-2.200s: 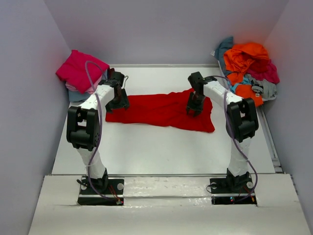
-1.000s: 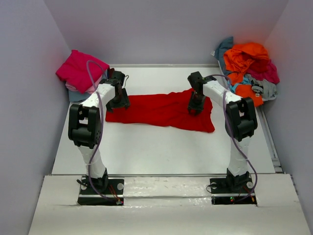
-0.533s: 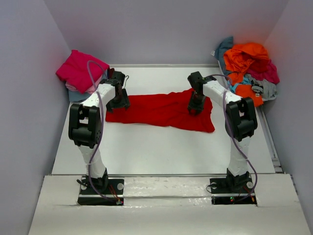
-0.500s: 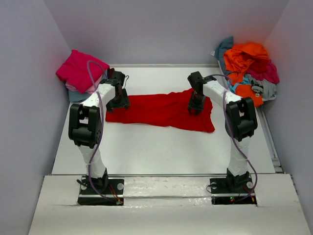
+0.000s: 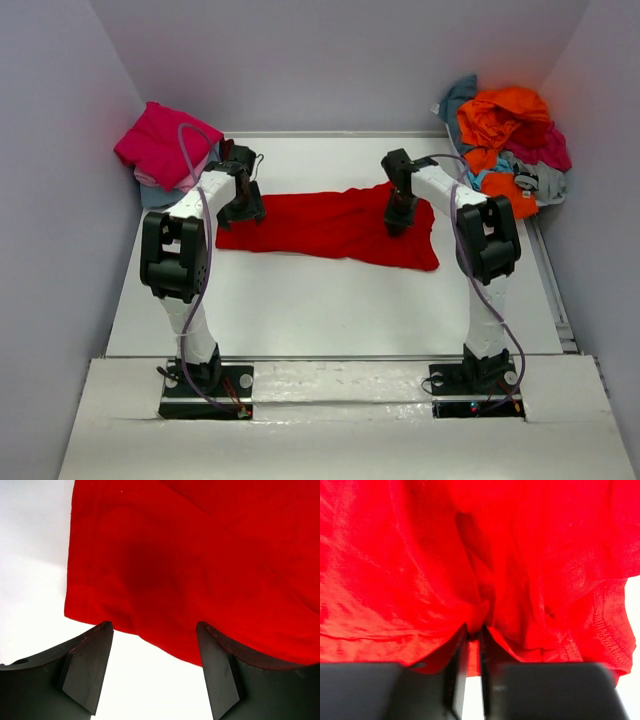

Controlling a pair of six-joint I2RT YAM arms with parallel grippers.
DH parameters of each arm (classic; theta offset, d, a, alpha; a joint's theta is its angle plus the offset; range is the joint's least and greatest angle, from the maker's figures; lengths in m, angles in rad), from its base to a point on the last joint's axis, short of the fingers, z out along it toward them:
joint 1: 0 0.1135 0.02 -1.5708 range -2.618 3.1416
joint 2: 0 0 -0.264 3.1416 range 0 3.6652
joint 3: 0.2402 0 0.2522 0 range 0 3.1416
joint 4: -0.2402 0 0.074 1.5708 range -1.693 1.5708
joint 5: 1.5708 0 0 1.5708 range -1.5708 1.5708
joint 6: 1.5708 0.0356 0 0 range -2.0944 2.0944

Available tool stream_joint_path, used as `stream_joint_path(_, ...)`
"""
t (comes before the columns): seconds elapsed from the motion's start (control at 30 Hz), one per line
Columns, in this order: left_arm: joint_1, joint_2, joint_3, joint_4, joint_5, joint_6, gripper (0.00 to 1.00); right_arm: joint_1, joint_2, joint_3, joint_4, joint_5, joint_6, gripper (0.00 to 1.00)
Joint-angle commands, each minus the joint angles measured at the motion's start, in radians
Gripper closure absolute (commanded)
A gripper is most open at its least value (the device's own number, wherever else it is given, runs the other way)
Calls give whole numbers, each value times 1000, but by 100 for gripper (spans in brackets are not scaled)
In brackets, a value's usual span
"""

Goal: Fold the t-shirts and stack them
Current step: Fold the tshirt

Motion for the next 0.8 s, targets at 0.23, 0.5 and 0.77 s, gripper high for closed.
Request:
stream_joint_path(0.23,-5,-6,23,-18,-8,10,21,6,-20,89,-6,36,-10,93)
stream_joint_path(0.5,-5,-6,9,-11,-4,6,21,6,9,207,-34,16,-47,93)
stream_joint_path(0.77,-5,-12,1,-8,-1,3,21,6,91,372,-66,-26,-95,93)
